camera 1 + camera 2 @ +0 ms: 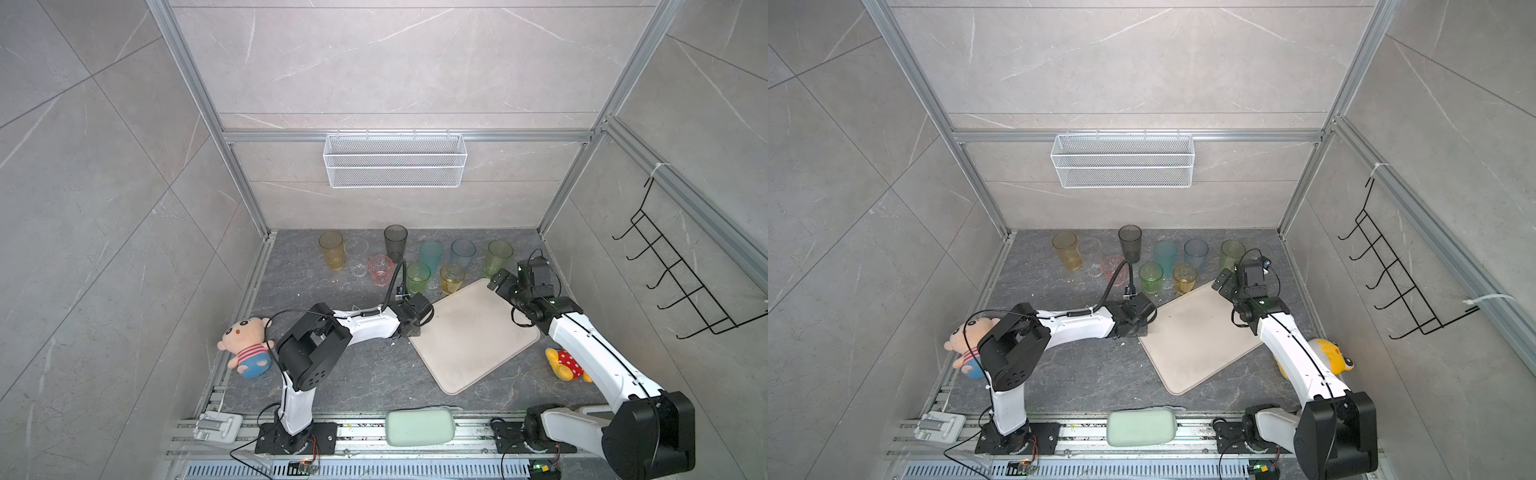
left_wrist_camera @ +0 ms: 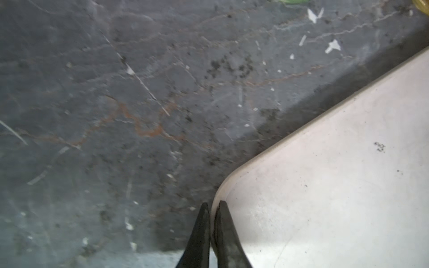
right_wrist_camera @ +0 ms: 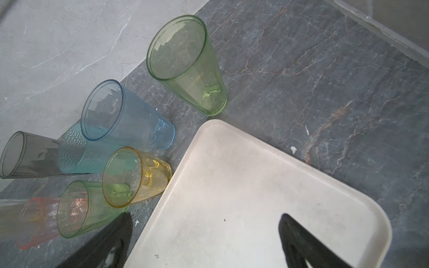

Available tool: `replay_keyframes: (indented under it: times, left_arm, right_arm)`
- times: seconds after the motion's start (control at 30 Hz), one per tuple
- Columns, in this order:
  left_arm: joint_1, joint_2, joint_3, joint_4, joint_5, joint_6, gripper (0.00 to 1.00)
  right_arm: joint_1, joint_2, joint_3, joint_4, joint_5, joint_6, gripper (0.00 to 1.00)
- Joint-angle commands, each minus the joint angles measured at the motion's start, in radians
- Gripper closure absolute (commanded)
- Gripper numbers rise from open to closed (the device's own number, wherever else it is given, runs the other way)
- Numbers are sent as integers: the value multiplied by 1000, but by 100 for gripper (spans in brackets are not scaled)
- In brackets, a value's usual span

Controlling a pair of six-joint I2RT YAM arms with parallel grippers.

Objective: Place the glasses into the tray
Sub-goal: Move the tray to the center of the table.

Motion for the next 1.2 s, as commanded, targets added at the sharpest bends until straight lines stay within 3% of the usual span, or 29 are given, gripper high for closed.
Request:
replay_keyframes:
  times: [0.0, 0.3, 0.4, 0.5, 0.67, 1.0, 1.17]
  left_arm:
    - [53, -52, -43, 21, 40, 181, 96]
    - [155, -54, -55, 39, 133, 383, 99]
    - [155, -48, -24, -7, 109, 390, 96]
    - [148, -62, -12, -40, 102, 319, 89]
    - [72, -103, 28, -145, 45, 189, 68]
    - [-65, -173, -46, -194, 44, -101, 62]
    - [-111, -173, -73, -220, 22, -225, 51]
  right_arm:
    - [8, 3, -12, 12, -4, -13, 1]
    - [8, 0, -11, 11, -1, -16, 0]
    - [10, 0, -13, 14, -1, -16, 0]
    - [11, -1, -14, 18, -6, -20, 1]
    - [18, -20, -34, 48, -17, -32, 0]
    - [23, -21, -34, 52, -21, -30, 0]
    - [28, -24, -38, 58, -21, -33, 0]
